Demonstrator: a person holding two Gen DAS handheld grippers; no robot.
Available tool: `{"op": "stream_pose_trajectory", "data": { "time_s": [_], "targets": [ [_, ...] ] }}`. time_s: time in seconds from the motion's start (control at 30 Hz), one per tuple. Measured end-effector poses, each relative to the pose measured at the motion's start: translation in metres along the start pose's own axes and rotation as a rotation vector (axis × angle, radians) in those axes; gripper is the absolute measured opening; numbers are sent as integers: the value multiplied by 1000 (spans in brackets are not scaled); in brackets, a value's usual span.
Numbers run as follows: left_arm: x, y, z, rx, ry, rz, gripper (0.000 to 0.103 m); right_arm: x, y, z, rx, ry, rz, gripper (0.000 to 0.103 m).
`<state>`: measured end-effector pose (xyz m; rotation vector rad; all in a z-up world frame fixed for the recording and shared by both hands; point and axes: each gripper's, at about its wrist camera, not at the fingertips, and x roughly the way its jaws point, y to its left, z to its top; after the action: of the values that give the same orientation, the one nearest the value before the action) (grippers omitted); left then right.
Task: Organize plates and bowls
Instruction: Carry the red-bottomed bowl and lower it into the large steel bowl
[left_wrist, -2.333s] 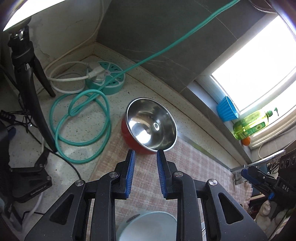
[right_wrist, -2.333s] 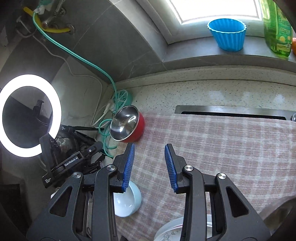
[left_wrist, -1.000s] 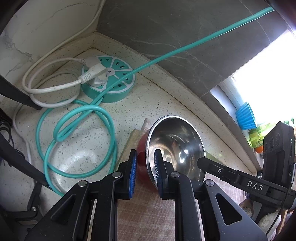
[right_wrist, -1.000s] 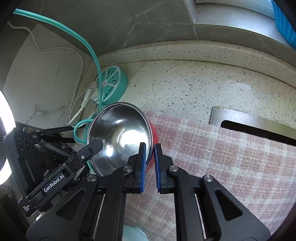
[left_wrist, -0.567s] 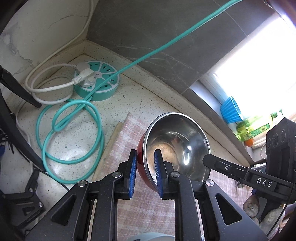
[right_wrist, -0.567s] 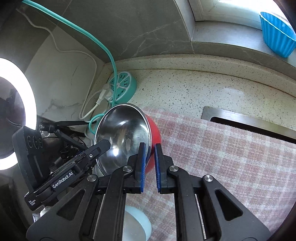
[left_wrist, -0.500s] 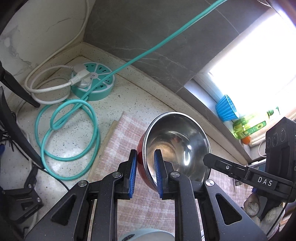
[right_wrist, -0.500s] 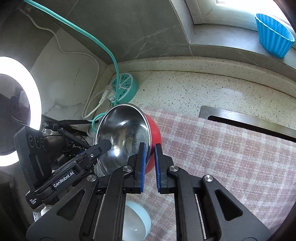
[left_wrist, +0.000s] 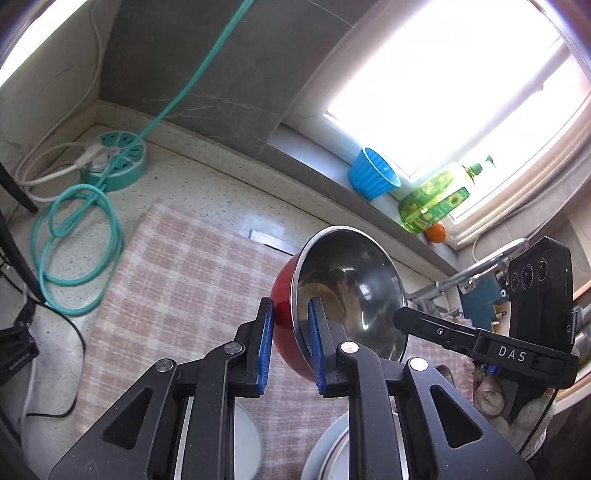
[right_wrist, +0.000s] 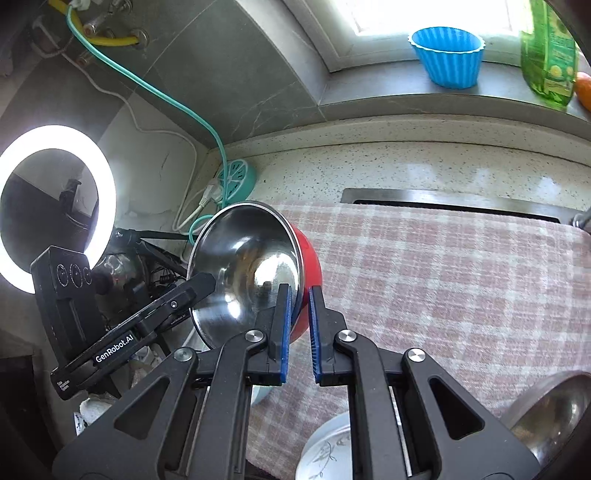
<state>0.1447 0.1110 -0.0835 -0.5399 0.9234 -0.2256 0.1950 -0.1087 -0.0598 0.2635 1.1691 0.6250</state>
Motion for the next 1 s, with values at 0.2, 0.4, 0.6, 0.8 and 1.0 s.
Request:
{"op": "stream_pose_trajectory", "data": {
  "time_s": [0.2, 0.4, 0.6, 0.8, 1.0],
  "targets": [
    [7, -46, -16, 80, 35, -64, 17, -44, -38, -24, 72, -45, -19, 9],
    [22, -92, -36, 154, 92, -127, 17, -87, -76, -52, 134, -94, -56, 9],
    [40, -134, -57, 226, 148, -172, 17, -123, -113, -83, 201, -129, -95, 9],
    [58, -169, -80, 288, 215, -202, 17, -150, -149, -114, 273, -150, -128, 9],
    [78, -200, -102, 348, 279, -208, 17, -163, -183, -142, 338, -147, -170, 9]
  ]
}}
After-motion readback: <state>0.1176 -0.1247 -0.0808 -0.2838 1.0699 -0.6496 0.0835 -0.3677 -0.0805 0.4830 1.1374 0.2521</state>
